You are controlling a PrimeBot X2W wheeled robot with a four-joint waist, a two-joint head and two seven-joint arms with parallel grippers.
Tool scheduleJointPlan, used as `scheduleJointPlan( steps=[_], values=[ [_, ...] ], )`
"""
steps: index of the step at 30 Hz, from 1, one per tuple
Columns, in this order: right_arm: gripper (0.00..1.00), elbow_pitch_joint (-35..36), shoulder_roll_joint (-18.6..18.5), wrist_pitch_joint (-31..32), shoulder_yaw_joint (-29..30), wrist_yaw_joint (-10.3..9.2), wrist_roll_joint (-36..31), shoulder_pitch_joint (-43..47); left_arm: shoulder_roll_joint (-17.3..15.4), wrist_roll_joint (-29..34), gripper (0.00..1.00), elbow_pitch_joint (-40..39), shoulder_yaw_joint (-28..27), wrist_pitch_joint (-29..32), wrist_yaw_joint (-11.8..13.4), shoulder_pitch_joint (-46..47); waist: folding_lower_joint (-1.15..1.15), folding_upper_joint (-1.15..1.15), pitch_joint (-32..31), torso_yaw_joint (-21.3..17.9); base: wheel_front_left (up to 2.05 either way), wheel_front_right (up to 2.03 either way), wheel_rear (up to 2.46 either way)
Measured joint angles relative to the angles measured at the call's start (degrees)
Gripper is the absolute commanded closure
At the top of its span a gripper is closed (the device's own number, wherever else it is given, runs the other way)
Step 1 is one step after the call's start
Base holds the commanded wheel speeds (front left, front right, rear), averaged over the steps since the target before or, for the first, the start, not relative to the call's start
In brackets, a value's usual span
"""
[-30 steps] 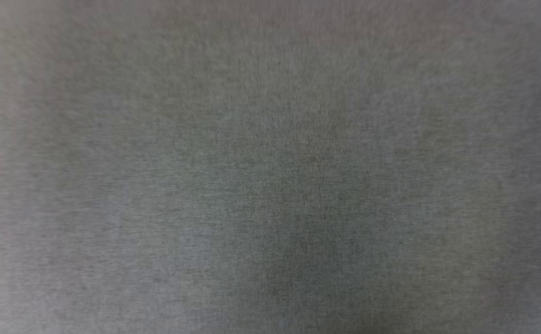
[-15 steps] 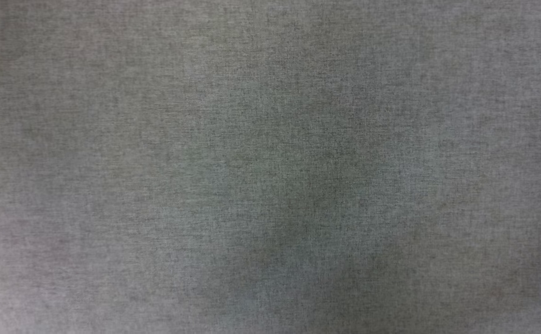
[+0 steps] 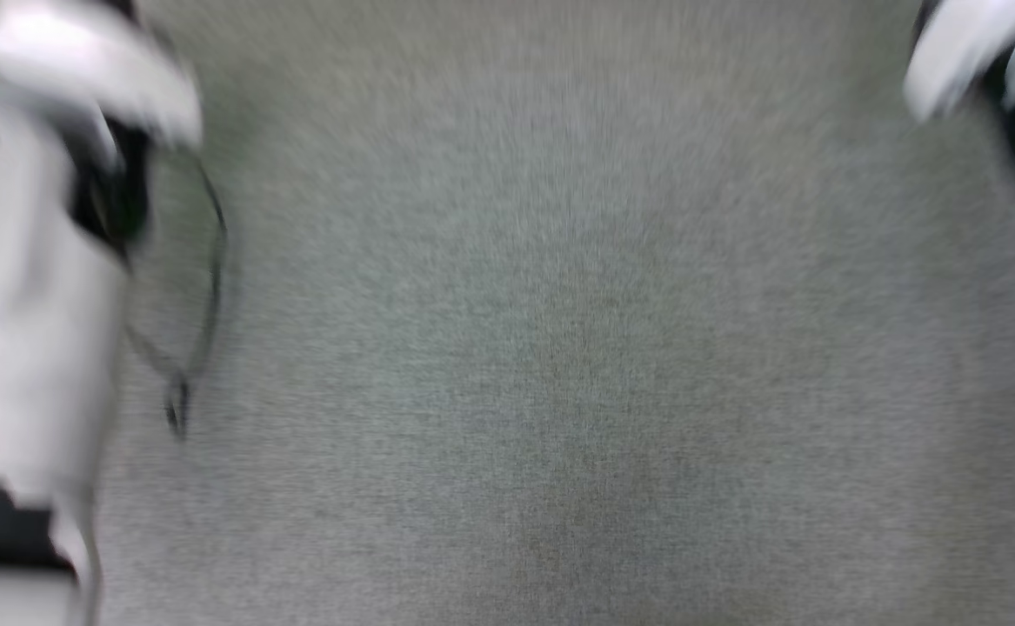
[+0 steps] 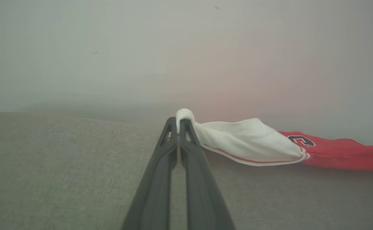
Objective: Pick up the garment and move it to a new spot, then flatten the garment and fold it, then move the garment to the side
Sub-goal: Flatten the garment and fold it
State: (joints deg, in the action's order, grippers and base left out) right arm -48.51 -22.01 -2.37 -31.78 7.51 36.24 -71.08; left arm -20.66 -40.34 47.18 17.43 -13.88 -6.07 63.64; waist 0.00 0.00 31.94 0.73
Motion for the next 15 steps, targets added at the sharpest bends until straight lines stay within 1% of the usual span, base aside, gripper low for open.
scheduleJointPlan(
  steps=[5, 8, 11, 15],
  values=[
    [1.00, 3.38, -1.43, -1.79, -3.10, 0.00, 3.68, 16.11, 0.63, -1.91, 1.00, -1.29, 0.27, -0.46, -0.35, -16.67, -0.01, 0.00, -8.86, 0.58, 0.00, 0.00, 0.00],
    [1.00, 5.09, -2.83, -1.87, -3.63, 0.02, 5.37, 24.89, 1.05, -2.20, 1.00, -3.68, 0.99, -0.45, 0.44, -26.03, -0.02, 0.00, -14.19, 0.93, 0.00, 0.00, 0.00],
    [1.00, 6.89, -3.88, -1.67, -2.80, 0.01, 7.47, 32.95, 0.58, -2.42, 1.00, -7.86, 1.24, -0.24, 2.41, -34.85, -0.03, 0.00, -19.37, 1.34, 0.00, 0.00, 0.00],
    [1.00, 9.69, -4.97, -1.03, -1.51, 0.03, 7.80, 42.68, -1.44, -3.55, 1.00, -16.14, 0.78, 1.13, 6.04, -47.03, -0.03, 0.00, -25.67, 1.74, 0.00, 0.00, 0.00]
  ],
)
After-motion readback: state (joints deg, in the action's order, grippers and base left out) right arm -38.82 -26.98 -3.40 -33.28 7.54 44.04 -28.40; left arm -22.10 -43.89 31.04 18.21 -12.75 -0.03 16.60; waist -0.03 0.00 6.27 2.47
